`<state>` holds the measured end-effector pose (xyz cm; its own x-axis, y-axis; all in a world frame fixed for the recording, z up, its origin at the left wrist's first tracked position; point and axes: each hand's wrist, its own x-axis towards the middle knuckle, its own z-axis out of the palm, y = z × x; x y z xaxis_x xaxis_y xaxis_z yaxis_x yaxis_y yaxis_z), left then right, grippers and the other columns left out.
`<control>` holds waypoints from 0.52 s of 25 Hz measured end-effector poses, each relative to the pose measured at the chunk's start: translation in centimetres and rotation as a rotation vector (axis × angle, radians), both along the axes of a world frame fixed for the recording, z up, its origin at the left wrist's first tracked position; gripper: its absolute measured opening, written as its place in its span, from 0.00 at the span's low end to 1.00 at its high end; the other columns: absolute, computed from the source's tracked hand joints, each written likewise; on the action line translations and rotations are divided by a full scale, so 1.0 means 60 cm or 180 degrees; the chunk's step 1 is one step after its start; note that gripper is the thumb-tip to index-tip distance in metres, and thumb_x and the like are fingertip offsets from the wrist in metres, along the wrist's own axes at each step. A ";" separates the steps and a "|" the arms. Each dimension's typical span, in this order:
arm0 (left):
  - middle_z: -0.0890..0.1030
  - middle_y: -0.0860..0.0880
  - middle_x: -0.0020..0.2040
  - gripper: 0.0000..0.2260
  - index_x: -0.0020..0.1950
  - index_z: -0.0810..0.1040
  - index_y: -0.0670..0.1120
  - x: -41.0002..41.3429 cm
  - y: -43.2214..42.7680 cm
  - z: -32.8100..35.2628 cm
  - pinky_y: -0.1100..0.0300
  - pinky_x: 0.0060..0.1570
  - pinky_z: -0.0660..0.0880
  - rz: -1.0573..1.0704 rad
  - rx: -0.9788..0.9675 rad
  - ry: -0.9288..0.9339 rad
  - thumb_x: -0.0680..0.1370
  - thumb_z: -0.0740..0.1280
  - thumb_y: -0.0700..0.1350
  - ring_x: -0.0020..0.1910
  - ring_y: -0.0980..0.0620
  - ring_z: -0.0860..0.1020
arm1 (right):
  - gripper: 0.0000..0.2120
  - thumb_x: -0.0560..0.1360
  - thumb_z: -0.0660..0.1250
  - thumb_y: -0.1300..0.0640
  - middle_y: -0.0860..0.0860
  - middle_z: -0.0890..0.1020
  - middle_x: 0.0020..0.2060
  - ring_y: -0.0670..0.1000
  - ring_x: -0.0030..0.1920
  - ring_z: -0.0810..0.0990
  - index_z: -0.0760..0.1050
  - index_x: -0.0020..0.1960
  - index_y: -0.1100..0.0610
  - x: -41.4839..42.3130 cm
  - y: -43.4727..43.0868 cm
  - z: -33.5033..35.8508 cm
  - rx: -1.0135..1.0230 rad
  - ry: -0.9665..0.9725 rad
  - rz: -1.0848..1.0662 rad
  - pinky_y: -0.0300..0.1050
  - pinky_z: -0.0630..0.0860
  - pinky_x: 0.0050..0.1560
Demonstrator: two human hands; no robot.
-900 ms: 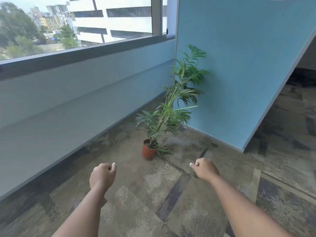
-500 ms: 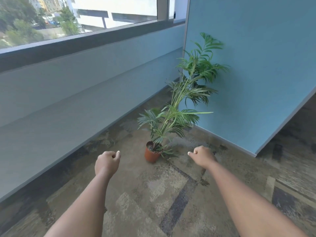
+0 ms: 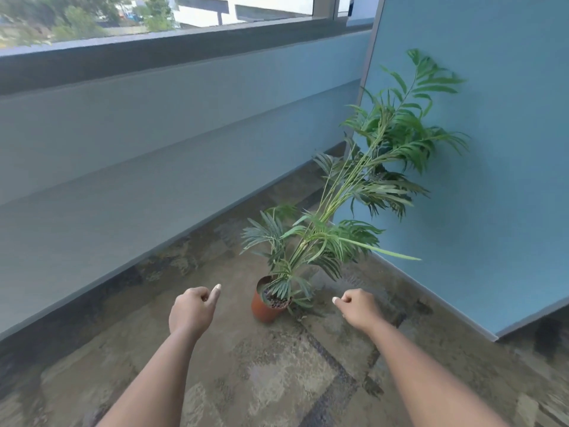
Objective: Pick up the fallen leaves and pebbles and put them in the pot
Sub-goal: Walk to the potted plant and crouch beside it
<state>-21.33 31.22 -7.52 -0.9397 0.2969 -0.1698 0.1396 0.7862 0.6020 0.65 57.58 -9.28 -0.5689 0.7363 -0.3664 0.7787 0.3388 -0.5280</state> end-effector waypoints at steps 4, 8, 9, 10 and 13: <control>0.82 0.48 0.30 0.22 0.33 0.80 0.45 -0.060 0.106 -0.137 0.53 0.35 0.78 -0.0050 0.0083 0.0070 0.78 0.63 0.59 0.33 0.47 0.80 | 0.13 0.78 0.66 0.48 0.48 0.83 0.35 0.51 0.39 0.82 0.79 0.38 0.52 -0.090 0.071 -0.161 -0.0228 0.0119 -0.0049 0.46 0.78 0.42; 0.84 0.52 0.32 0.10 0.37 0.85 0.49 -0.115 0.178 -0.314 0.60 0.34 0.74 -0.0006 0.0515 -0.0146 0.75 0.72 0.52 0.35 0.55 0.81 | 0.06 0.77 0.69 0.51 0.49 0.84 0.41 0.49 0.42 0.80 0.83 0.46 0.51 -0.159 0.095 -0.365 -0.0421 0.0239 -0.0113 0.40 0.75 0.43; 0.85 0.53 0.34 0.08 0.38 0.86 0.49 -0.127 0.190 -0.370 0.62 0.34 0.73 0.0076 0.0605 -0.0214 0.74 0.74 0.51 0.36 0.56 0.81 | 0.06 0.76 0.70 0.53 0.51 0.85 0.44 0.49 0.42 0.80 0.84 0.48 0.54 -0.175 0.097 -0.427 -0.0442 0.0269 -0.0140 0.39 0.74 0.44; 0.85 0.53 0.35 0.06 0.39 0.86 0.50 -0.138 0.197 -0.418 0.63 0.34 0.73 0.0178 0.0664 -0.0271 0.73 0.75 0.51 0.37 0.56 0.81 | 0.06 0.76 0.70 0.55 0.52 0.86 0.46 0.49 0.42 0.80 0.85 0.49 0.55 -0.189 0.097 -0.477 -0.0425 0.0289 -0.0161 0.37 0.73 0.45; 0.86 0.50 0.38 0.05 0.40 0.87 0.49 -0.171 0.214 -0.570 0.62 0.38 0.73 0.0672 0.0873 -0.0449 0.72 0.77 0.49 0.38 0.56 0.80 | 0.06 0.76 0.70 0.58 0.51 0.86 0.43 0.48 0.37 0.79 0.86 0.45 0.54 -0.236 0.096 -0.621 -0.0364 0.0281 -0.0181 0.36 0.70 0.38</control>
<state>-31.60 44.06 -41.71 -0.9582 0.1514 -0.2430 -0.1078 0.5955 0.7961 -13.49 63.33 -46.54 -0.5611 0.7246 -0.4002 0.7438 0.2293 -0.6279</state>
